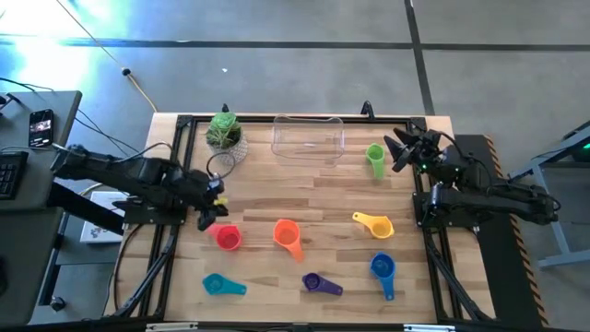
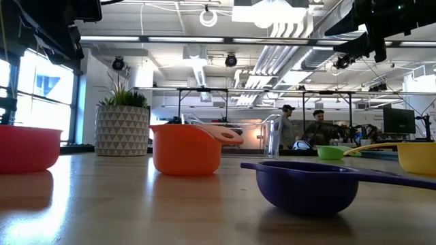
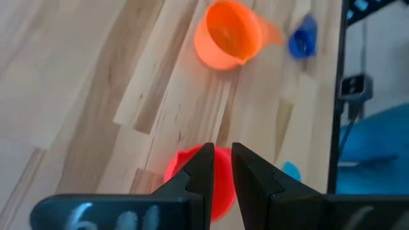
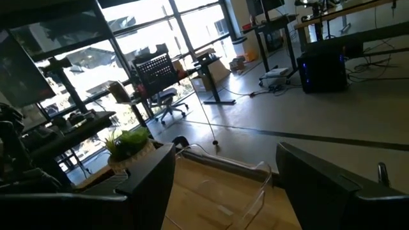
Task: Nest measuring cups in basket
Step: Stack the red measuring cup on top of the orange measuring cup
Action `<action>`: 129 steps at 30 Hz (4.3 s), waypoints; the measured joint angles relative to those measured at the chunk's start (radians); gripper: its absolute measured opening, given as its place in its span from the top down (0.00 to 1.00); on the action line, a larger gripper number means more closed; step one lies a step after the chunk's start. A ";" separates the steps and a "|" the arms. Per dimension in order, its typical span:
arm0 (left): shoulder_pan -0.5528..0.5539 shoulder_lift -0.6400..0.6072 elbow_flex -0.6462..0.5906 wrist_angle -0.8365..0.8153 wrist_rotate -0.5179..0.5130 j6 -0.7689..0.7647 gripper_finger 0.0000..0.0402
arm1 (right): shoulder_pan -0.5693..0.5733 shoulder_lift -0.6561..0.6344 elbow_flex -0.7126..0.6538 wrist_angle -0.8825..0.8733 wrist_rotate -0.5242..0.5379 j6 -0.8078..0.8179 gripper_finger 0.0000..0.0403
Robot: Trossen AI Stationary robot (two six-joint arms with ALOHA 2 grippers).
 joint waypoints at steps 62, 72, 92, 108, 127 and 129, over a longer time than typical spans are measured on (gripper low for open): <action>-0.090 0.517 0.000 -0.017 -0.054 -0.088 0.68 | 0.000 0.000 0.000 -0.172 -0.100 0.080 0.35; -0.090 0.587 0.000 0.006 -0.058 -0.096 0.80 | 0.000 0.000 0.000 -0.172 -0.100 0.083 0.35; -0.090 0.558 0.052 0.080 -0.058 -0.367 0.99 | 0.000 0.001 0.000 -0.110 -0.232 0.159 0.35; -0.014 0.539 0.218 -0.021 -0.103 -0.265 0.99 | 0.018 0.129 0.001 0.371 -0.353 0.177 0.35; 0.146 0.356 0.260 -0.145 -0.233 -0.197 0.99 | 0.174 0.608 0.433 -0.149 -0.251 0.277 0.35; 0.168 0.342 0.260 -0.141 -0.246 -0.192 0.99 | 0.190 0.671 0.465 -0.191 -0.250 0.319 0.35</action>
